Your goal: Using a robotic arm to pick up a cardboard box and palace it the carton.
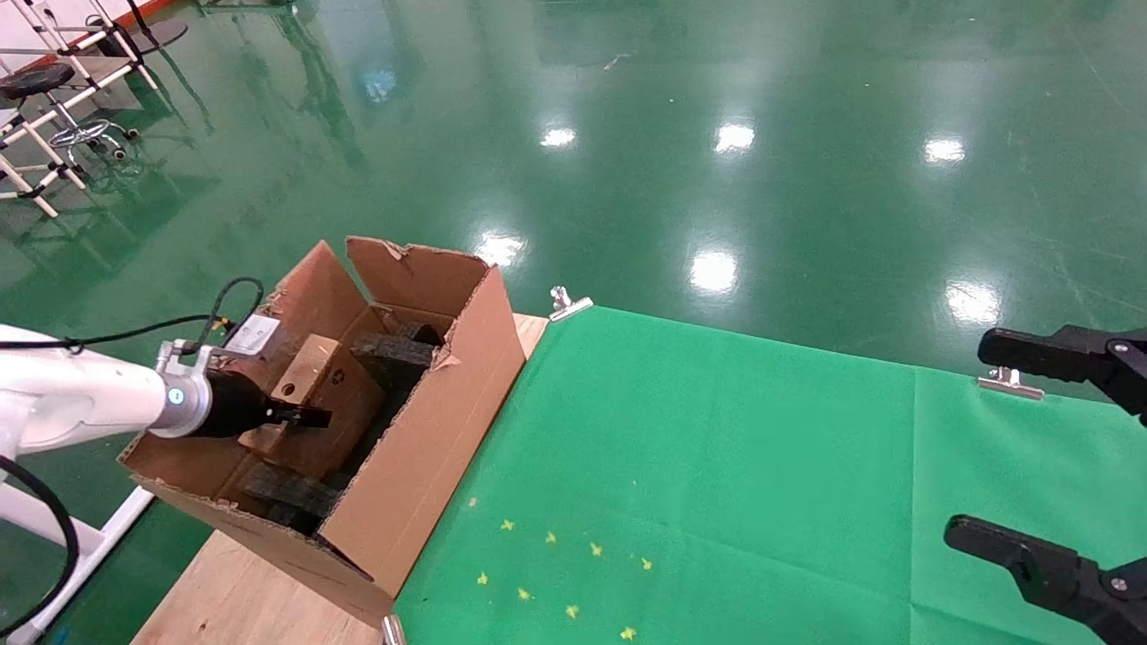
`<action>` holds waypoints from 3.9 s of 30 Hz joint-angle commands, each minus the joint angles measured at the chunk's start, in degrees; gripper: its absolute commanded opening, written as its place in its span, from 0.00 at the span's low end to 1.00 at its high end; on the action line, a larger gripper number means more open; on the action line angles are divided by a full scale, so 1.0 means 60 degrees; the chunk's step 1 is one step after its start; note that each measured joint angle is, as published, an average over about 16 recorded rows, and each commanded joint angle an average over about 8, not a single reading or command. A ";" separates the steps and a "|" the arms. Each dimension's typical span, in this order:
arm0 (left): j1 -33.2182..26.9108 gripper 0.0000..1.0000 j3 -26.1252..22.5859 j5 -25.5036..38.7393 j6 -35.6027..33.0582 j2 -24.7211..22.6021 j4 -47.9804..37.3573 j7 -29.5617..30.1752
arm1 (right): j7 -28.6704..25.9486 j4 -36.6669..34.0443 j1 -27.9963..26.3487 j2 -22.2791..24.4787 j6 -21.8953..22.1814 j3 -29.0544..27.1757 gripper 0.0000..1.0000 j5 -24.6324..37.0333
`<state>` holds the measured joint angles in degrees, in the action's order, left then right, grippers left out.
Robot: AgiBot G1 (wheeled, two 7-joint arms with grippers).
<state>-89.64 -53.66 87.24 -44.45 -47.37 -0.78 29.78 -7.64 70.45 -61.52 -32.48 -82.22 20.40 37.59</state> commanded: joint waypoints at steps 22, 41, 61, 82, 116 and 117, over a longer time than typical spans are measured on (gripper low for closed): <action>0.0388 1.00 0.0024 -0.0038 0.0368 -0.0191 -0.0005 0.0192 | 0.0001 -0.0002 0.0002 0.0001 0.0002 -0.0001 1.00 -0.0002; -0.0197 1.00 -0.0045 0.0050 0.0143 -0.0052 0.0103 0.0216 | 0.0001 -0.0002 0.0003 0.0001 0.0003 -0.0001 1.00 -0.0002; -0.2065 1.00 0.0838 -0.1343 -0.2667 0.1303 0.1966 0.0771 | 0.0001 -0.0002 0.0003 0.0001 0.0003 -0.0001 1.00 -0.0002; -0.1808 1.00 0.2053 -0.3956 -0.7124 0.1975 0.2881 0.3077 | 0.0001 -0.0006 0.0005 0.0003 0.0005 -0.0002 1.00 -0.0004; 0.1663 1.00 0.4308 -0.5881 -0.6986 0.2019 0.7968 -0.0268 | 0.0001 -0.0006 0.0005 0.0004 0.0006 -0.0002 1.00 -0.0005; 0.1773 1.00 0.4379 -0.5942 -0.6981 0.2020 0.8129 -0.0373 | 0.0001 -0.0006 0.0005 0.0004 0.0006 -0.0002 1.00 -0.0005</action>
<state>-79.01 -27.39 51.59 -86.34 -35.25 47.98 27.55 -7.63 70.41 -61.50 -32.46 -82.19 20.39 37.56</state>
